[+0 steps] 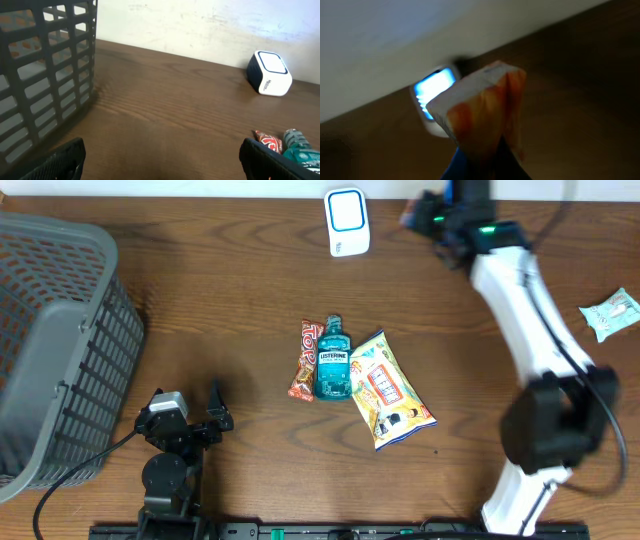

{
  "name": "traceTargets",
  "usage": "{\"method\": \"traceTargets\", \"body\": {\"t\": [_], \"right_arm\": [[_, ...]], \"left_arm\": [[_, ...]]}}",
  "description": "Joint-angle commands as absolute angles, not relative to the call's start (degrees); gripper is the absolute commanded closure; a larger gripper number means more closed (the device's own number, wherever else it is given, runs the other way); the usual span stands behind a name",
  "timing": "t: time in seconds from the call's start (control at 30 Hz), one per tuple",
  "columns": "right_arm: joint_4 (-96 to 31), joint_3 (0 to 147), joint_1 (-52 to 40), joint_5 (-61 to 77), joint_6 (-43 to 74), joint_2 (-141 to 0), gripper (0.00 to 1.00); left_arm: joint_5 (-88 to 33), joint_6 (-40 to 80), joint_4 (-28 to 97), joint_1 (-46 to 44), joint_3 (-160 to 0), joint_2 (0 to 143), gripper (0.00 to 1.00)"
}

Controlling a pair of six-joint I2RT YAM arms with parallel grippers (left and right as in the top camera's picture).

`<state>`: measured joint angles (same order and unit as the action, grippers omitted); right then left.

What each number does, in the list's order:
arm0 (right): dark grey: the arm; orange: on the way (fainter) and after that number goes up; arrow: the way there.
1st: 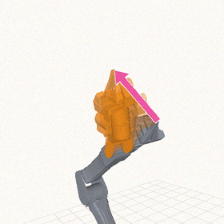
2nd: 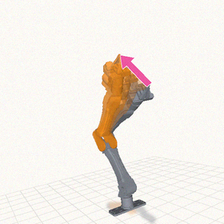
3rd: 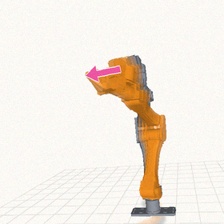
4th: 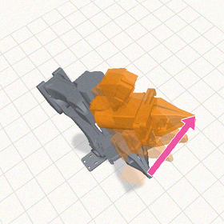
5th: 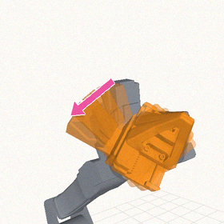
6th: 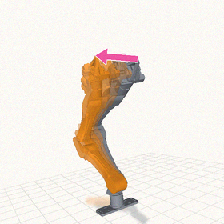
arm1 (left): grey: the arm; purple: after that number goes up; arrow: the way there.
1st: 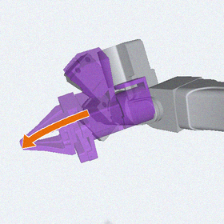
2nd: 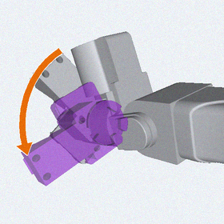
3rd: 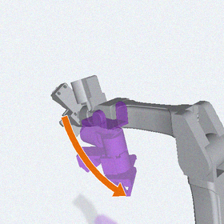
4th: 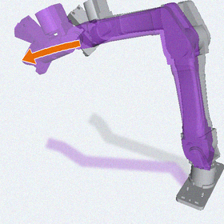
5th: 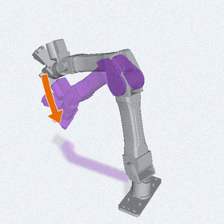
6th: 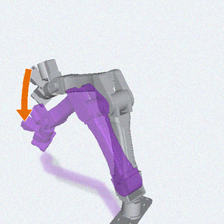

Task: Scan the item barcode
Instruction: 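Move the tissue pack to the right table edge and release it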

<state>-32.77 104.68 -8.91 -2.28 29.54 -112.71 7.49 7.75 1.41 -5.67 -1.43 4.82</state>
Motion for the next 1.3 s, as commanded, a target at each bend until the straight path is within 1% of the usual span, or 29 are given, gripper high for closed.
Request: {"method": "traceTargets", "body": {"t": [0.0,0.07,0.1,0.2,0.37,0.5,0.6,0.63,0.67,0.7,0.73,0.77,0.83,0.87,1.13,1.27], "right_arm": [[-42.1,105.0,-5.4,-32.0,20.3,-110.0,0.99],[-50.3,105.0,-2.4,-41.8,20.3,-109.9,0.99],[-53.8,104.8,-0.8,-44.6,20.8,-110.1,0.99],[-59.7,102.9,5.0,-47.6,25.5,-111.2,0.99],[-58.3,95.6,15.7,-45.7,37.0,-113.5,0.99],[-53.8,89.3,22.9,-44.5,37.9,-115.7,0.99],[-51.0,86.1,27.0,-44.4,37.9,-116.4,0.94],[-50.2,85.6,28.1,-44.4,37.9,-116.4,0.90],[-49.8,85.6,29.0,-43.9,37.9,-116.4,0.80],[-49.3,85.7,29.9,-42.8,37.9,-116.4,0.63],[-49.0,86.0,30.5,-41.3,37.8,-116.4,0.39],[-49.1,86.8,31.0,-39.6,37.3,-116.4,0.26],[-50.0,88.6,31.5,-36.0,35.4,-116.3,0.05],[-50.6,89.8,31.4,-33.9,34.4,-116.2,0.01],[-59.7,101.0,27.5,-16.9,30.8,-112.3,0.01],[-59.8,102.2,23.2,-12.8,24.5,-107.9,0.01]], "left_arm": [[8.6,8.3,3.4,-5.4,-0.2,4.8,0.02],[8.6,8.2,3.4,-5.4,-0.2,4.8,0.02],[8.6,8.2,3.4,-5.4,-0.2,4.8,0.02],[8.6,8.2,3.4,-5.4,-0.2,4.8,0.02],[8.6,8.2,3.4,-5.4,-0.2,4.8,0.02],[8.6,8.3,3.4,-5.4,-0.2,4.8,0.02],[8.6,8.2,3.4,-5.4,-0.2,4.8,0.02],[8.6,8.2,3.4,-5.4,-0.2,4.8,0.02],[8.6,8.2,3.4,-5.4,-0.2,4.8,0.02],[8.6,8.2,3.4,-5.4,-0.2,4.8,0.02],[8.6,8.2,3.4,-5.4,-0.2,4.8,0.02],[8.6,8.2,3.4,-5.4,-0.2,4.8,0.02],[8.6,8.3,3.4,-5.4,-0.2,4.8,0.02],[8.6,8.3,3.4,-5.4,-0.2,4.8,0.02],[8.6,8.2,3.4,-5.4,-0.2,4.8,0.02],[8.6,8.3,3.4,-5.4,-0.2,4.8,0.02]]}}
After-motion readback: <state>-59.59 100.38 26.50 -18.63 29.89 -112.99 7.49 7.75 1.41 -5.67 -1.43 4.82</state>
